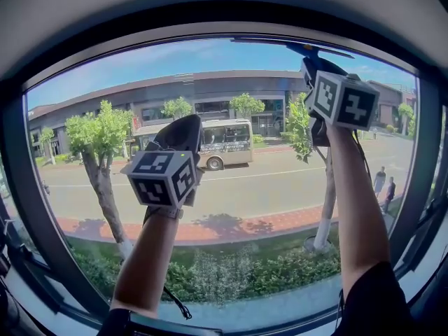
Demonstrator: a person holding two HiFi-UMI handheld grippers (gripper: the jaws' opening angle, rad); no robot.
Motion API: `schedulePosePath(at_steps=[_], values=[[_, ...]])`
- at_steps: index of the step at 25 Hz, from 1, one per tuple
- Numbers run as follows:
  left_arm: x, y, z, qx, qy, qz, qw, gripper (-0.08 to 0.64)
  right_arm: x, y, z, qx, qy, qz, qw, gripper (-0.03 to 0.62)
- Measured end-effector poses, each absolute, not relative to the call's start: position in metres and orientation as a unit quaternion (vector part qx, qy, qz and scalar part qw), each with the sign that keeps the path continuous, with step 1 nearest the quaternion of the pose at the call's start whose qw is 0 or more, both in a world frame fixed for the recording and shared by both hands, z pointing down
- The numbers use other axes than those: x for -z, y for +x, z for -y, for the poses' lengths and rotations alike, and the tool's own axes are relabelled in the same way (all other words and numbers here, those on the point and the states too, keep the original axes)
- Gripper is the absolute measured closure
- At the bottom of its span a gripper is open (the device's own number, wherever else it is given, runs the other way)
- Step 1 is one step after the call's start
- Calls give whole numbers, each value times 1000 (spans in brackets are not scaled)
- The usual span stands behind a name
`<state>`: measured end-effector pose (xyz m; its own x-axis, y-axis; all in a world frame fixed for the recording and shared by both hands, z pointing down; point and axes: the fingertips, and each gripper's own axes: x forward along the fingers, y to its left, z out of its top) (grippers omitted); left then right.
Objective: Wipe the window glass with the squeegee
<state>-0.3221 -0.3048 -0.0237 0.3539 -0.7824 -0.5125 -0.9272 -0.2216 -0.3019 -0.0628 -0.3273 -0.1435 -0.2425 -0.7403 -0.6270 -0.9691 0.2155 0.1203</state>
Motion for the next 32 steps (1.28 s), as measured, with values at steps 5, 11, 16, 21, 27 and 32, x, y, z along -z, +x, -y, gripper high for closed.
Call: schedulePosePath(at_steps=[5, 11, 16, 21, 27, 32], values=[[18, -331, 309, -126, -770, -559, 281, 560, 152, -69, 337, -252, -578, -744, 222, 449], [12, -334, 309, -125, -770, -561, 277, 560, 158, -69, 340, -257, -588, -733, 225, 449], [7, -330, 310, -122, -773, -560, 273, 560, 160, -69, 341, -259, -589, -731, 227, 449], [2, -327, 312, -118, -775, -559, 271, 560, 154, -69, 343, -262, -589, -731, 224, 449], [-8, -316, 309, -121, -779, -555, 265, 560, 137, -66, 341, -258, -588, -734, 219, 449], [-18, -314, 311, -120, -781, -556, 258, 560, 120, -67, 343, -258, -587, -737, 215, 449]])
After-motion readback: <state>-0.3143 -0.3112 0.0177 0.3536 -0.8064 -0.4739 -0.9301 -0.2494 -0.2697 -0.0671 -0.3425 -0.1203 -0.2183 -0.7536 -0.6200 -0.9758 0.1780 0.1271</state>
